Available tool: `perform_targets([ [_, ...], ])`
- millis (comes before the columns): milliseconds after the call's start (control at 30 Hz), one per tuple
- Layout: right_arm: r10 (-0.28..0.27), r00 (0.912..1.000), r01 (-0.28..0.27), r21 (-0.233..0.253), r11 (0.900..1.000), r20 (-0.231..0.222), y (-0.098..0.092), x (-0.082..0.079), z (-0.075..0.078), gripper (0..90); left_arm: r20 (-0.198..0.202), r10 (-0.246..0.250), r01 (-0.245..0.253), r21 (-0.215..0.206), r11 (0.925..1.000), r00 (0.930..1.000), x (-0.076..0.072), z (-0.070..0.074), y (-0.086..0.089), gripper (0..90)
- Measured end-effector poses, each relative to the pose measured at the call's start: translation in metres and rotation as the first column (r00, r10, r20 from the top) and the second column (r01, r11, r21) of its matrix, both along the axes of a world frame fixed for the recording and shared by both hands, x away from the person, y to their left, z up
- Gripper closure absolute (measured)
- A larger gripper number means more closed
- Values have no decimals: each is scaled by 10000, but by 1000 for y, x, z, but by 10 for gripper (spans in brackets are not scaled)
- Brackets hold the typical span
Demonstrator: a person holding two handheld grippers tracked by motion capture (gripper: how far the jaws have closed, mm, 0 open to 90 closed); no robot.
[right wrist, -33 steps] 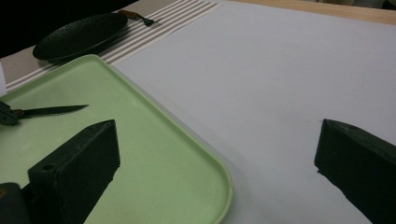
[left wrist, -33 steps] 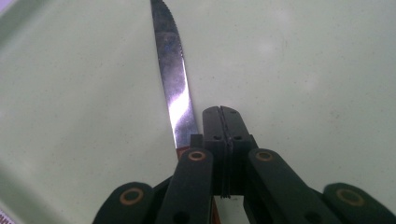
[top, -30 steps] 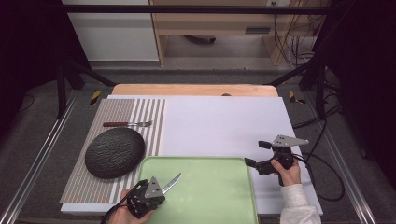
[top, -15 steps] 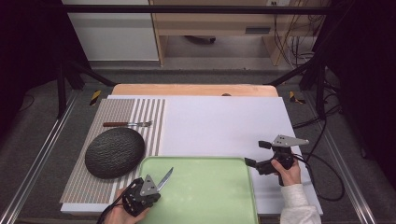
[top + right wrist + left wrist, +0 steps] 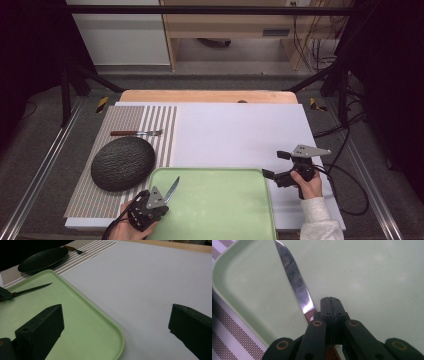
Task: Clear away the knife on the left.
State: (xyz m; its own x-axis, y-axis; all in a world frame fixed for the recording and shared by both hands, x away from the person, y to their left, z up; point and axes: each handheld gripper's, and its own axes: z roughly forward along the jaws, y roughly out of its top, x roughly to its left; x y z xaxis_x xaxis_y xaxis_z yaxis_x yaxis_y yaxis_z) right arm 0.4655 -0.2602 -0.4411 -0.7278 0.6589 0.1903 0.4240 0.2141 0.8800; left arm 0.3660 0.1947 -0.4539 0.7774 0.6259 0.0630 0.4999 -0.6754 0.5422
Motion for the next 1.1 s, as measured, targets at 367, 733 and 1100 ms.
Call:
perform_targets([
  [367, 4, 10000, -4, 3, 10000, 3, 0, 0, 0, 5, -7, 377, -377, 103, 9992, 9993, -1, 0, 7, 899],
  [733, 15, 10000, -15, -26, 10000, -15, 0, 0, 0, 6, -78, 786, -785, 139, 9968, 9969, 2, 0, 12, 899],
  [1100, 12, 10000, -12, -31, 10000, -10, 0, 0, 0, 6, -106, 1111, -1109, 205, 9936, 9937, 3, 0, 15, 899],
])
